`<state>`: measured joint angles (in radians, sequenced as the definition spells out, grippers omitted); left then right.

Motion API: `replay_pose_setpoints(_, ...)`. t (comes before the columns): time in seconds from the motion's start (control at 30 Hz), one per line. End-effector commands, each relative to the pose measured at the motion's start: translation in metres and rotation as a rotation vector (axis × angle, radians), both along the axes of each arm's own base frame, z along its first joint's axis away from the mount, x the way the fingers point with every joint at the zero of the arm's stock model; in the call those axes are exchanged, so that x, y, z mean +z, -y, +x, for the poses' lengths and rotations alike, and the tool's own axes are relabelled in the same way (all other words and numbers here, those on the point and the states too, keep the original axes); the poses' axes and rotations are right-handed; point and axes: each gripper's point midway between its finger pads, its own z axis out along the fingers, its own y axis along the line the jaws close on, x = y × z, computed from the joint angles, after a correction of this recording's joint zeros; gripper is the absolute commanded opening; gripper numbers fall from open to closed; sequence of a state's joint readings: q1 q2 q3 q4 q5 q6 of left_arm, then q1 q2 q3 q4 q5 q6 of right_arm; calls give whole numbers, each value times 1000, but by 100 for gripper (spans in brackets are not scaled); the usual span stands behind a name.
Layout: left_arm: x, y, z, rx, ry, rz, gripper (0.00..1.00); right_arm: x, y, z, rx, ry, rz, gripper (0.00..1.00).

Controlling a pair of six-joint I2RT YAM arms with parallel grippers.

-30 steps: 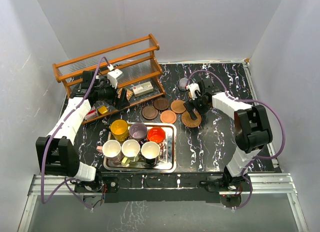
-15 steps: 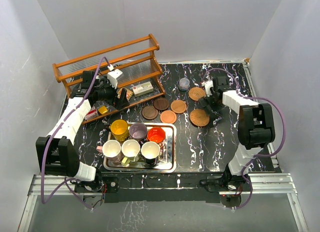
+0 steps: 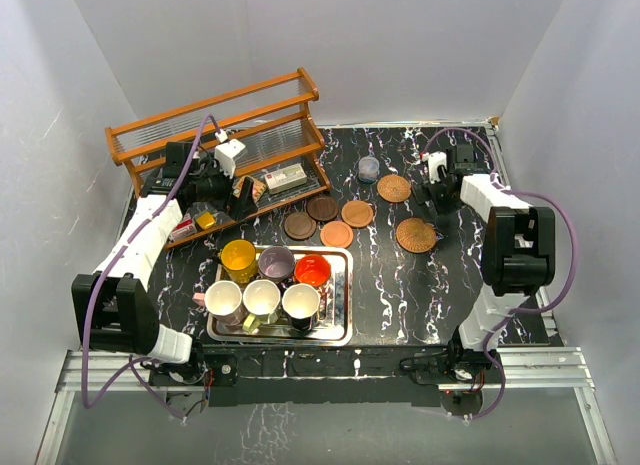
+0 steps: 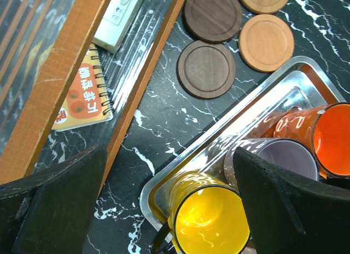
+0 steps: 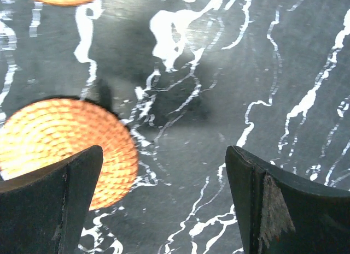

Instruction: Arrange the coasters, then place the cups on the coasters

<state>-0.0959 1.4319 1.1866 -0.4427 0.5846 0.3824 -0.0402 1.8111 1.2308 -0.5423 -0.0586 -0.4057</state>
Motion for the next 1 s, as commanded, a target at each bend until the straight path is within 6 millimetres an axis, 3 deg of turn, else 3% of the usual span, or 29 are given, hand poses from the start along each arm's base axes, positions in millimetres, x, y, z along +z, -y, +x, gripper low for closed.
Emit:
replay_pose_setpoints(0.0,21,-8,14,67,70,31,99,42,-38,1,76,94,163,94)
replay_pose_setpoints(0.13,23,-17,22,125,88,59,99,23,-48,-6,93,71,116,94)
replay_pose_setpoints(0.3,27,-15,20,118,95,49,99,-3,-22,-3,50,35,-25,94)
replay_pose_setpoints(0.53,28,-16,19,115,105,57,99,-6,0,8,37,46,-111,94)
replay_pose_setpoints(0.63,28,-16,18,112,108,57,99,-11,7,20,13,46,-144,94)
replay_pose_setpoints(0.77,29,-17,18,114,112,60,99,-12,41,42,-89,72,-207,94)
replay_pose_setpoints(0.97,29,-16,18,109,112,57,99,-14,57,72,-137,94,-239,93)
